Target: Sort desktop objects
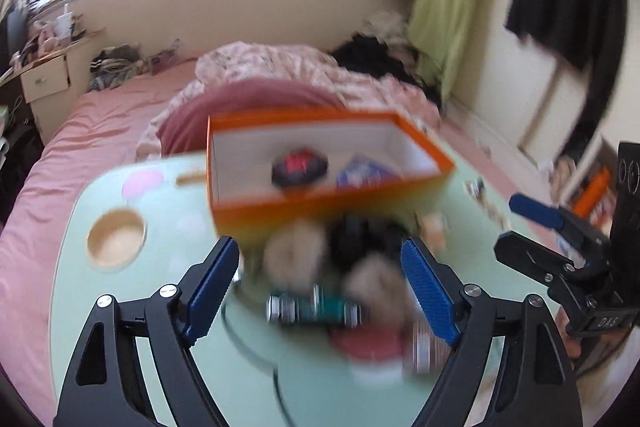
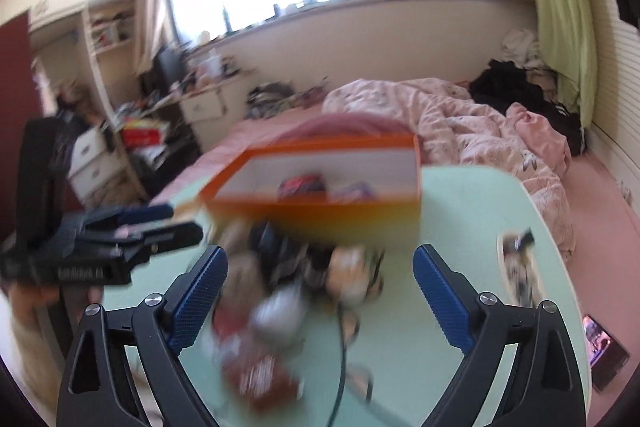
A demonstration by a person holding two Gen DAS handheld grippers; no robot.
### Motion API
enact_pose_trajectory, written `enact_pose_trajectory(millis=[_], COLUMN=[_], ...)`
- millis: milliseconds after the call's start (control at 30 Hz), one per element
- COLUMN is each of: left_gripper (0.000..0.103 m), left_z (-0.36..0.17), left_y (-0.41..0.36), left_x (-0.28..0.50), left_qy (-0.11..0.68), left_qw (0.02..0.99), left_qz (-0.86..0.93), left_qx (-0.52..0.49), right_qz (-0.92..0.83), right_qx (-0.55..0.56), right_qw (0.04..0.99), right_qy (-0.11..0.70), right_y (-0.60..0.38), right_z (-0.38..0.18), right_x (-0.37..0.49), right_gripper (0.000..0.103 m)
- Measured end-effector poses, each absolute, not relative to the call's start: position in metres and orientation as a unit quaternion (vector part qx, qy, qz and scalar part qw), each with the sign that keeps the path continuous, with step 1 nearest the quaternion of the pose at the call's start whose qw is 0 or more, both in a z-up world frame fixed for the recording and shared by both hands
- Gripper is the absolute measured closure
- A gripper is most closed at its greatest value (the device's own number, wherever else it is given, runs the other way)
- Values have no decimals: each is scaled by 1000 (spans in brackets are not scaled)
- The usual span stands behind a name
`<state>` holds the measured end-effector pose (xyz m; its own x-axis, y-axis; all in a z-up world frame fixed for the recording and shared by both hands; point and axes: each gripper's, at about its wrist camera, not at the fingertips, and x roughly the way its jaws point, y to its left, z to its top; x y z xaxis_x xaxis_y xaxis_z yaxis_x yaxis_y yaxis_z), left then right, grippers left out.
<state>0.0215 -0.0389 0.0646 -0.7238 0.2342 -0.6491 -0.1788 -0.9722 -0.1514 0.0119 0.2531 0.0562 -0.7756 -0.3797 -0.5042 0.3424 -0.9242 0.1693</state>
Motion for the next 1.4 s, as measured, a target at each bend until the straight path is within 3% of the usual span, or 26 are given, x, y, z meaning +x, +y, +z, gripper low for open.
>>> enact_pose_trajectory(millis=[300, 433, 567, 1400], left_gripper=[20, 15, 0, 0], left_z=[19, 3, -1, -1], left_y=[-51, -46, -38, -23], left_x=[60, 58, 58, 60], left_qy=[29, 11, 14, 20], left_qw=[66, 63, 61, 94], left_qz=[909, 903, 905, 928], left_qx=[-411, -425, -421, -360], right_qz=[-926, -901, -929, -930], right_qx=[290, 340, 297, 295], right_qw=[218, 253, 211, 206], right_qy=[109, 87, 69, 71], right_y=[234, 231, 232, 228], right_z=[9, -16, -27, -26], right_x=[65, 56, 54, 49], right_gripper=[5, 0, 0, 0])
